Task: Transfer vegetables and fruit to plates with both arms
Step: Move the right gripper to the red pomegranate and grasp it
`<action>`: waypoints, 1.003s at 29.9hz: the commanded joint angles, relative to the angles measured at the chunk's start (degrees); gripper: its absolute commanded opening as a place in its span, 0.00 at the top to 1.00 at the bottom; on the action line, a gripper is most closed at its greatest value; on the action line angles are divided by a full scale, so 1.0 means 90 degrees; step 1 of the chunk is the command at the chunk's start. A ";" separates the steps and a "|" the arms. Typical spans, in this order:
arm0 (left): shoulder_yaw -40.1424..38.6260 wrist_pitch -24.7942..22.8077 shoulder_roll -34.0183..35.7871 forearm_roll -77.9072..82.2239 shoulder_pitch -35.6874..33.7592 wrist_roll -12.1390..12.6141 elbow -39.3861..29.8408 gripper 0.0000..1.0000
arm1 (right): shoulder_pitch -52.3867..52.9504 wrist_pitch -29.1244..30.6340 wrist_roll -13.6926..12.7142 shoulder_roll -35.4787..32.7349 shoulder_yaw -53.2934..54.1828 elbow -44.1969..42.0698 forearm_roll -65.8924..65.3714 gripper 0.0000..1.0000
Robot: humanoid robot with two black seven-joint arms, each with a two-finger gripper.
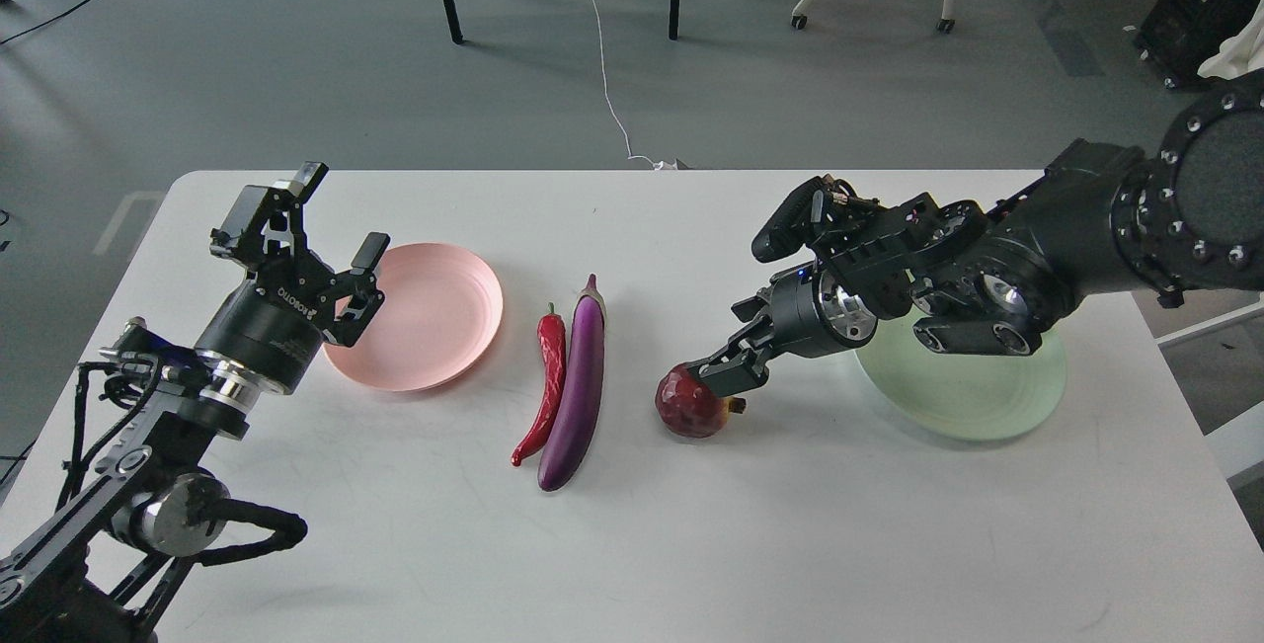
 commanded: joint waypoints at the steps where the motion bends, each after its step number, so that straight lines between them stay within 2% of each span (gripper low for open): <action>1: -0.0003 -0.0006 0.0013 -0.0005 -0.0002 -0.0010 0.0000 0.01 | 0.0052 0.0001 0.0000 0.0000 0.0045 0.0197 0.0025 0.06; 30: -0.0052 0.0004 -0.0006 -0.0005 0.0046 -0.0010 -0.0010 0.01 | -0.0319 -0.0273 0.0000 0.0000 0.0181 0.0305 0.0455 0.07</action>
